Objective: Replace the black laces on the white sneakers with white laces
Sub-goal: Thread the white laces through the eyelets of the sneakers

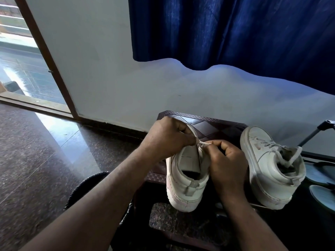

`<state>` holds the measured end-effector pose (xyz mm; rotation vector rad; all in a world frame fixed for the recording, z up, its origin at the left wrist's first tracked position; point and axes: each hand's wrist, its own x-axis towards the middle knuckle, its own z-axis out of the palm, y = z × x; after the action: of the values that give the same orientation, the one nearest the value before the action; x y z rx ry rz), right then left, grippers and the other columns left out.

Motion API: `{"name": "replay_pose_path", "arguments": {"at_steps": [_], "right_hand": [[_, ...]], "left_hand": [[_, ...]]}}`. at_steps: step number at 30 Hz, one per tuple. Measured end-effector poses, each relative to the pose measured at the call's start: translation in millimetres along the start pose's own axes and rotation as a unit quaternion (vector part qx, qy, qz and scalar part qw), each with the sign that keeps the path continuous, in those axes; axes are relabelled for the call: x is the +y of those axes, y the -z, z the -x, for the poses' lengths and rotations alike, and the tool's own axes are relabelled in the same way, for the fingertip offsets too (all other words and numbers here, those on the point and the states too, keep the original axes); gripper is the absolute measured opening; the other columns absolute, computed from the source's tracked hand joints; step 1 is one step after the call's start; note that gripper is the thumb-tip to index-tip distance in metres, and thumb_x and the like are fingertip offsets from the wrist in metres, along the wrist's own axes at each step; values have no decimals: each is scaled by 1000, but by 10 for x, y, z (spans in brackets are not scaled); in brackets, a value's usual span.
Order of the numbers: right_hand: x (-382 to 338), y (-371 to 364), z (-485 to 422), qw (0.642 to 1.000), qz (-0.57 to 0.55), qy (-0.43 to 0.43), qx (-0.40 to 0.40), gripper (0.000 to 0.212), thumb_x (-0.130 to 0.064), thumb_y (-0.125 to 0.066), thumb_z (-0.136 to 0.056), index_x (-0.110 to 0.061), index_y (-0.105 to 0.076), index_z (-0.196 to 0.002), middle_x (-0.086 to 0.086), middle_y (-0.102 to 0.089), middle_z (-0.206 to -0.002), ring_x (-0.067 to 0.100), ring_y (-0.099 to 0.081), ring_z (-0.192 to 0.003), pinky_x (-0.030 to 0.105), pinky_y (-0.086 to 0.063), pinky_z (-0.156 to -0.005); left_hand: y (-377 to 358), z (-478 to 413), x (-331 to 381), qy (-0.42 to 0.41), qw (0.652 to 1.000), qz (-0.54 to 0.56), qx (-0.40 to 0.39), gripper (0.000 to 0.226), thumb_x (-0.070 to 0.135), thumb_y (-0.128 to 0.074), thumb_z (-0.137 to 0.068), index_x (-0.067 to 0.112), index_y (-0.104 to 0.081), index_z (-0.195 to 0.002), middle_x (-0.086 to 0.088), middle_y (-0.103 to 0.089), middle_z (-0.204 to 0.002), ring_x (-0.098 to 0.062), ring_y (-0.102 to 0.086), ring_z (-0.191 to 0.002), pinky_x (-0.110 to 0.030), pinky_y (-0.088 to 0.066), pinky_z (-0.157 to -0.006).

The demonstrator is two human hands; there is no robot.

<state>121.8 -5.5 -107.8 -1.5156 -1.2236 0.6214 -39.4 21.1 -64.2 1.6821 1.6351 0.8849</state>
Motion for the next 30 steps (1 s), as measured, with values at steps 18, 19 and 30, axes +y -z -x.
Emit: {"name": "replay_pose_path", "arguments": {"at_steps": [18, 19, 30], "right_hand": [[27, -48, 17, 1000, -2, 20, 14, 10, -22, -74, -87, -23, -80, -80, -18, -75, -74, -1, -67, -74, 29, -53, -74], [22, -51, 16, 1000, -2, 19, 11, 10, -24, -74, -88, -23, -80, -80, -18, -74, -74, -1, -67, -73, 29, -53, -74], [60, -37, -110, 971, -167, -118, -125, 16, -7, -70, -94, -15, -79, -83, 2, -79, -88, 12, -70, -82, 37, -58, -84]], "left_hand": [[-100, -21, -15, 8, 995, -102, -11, 23, 37, -79, -76, 14, -77, -76, -6, -72, -73, -23, -70, -80, -39, -58, -66], [-116, -26, -24, 4, 996, -93, -5, 22, 39, -79, -77, 17, -77, -74, -4, -72, -72, -22, -69, -80, -37, -58, -67], [-134, -64, -109, 19, 1000, -23, -1, 23, 37, -81, -83, 18, -77, -72, -6, -68, -68, -12, -53, -59, -25, -42, -57]]}}
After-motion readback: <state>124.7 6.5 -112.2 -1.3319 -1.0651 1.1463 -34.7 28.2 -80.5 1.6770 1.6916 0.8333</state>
